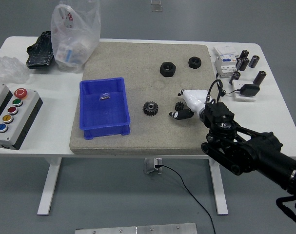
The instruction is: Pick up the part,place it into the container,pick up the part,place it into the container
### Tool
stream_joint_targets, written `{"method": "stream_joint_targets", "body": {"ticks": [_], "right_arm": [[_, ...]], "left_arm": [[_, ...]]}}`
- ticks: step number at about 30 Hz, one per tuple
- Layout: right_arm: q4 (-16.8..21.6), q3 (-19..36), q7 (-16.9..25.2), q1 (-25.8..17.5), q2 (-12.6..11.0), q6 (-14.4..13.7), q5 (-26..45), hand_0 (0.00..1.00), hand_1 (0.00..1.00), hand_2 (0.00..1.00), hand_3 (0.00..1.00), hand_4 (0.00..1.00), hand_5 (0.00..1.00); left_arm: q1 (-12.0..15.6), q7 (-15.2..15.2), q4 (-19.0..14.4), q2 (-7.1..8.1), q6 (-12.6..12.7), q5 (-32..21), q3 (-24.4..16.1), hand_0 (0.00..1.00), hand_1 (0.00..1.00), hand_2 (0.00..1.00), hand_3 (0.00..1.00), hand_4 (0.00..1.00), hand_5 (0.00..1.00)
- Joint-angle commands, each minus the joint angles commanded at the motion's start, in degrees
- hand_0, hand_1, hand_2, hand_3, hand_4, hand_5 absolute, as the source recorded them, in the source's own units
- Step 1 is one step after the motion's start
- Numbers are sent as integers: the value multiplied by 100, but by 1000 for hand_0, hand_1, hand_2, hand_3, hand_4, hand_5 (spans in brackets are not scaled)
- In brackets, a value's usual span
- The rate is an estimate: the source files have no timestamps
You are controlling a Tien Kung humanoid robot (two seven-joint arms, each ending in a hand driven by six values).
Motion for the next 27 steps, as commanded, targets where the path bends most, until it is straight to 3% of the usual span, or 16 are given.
{"method": "stream_joint_targets", "body": {"ticks": [6,7,12,13,27], "right_arm": [[-32,-51,-26,-18,1,30,150,316,456,573,651,433,289],[-35,-61,-18,-23,0,10,183,303,435,434,544,391,118],[-26,-77,50,-28,-6,-126,285,303,435,434,544,391,118],[-16,-81,73,-28,-7,-169,302,288,408,320,449,382,201],[70,-160,141,-20,-7,-321,397,289,405,304,442,326,189]], "left_arm": [[-2,-12,0,-2,-1,-9,-3,716,562,563,623,674,453],[-4,-17,0,-2,-3,-10,-2,716,562,563,623,668,451],[-9,-22,0,-4,-4,-6,-2,716,562,563,623,668,451],[-9,-23,0,-4,-6,-5,2,716,562,563,622,665,454],[-3,-17,0,-3,-6,-1,14,716,562,563,622,664,456]]}}
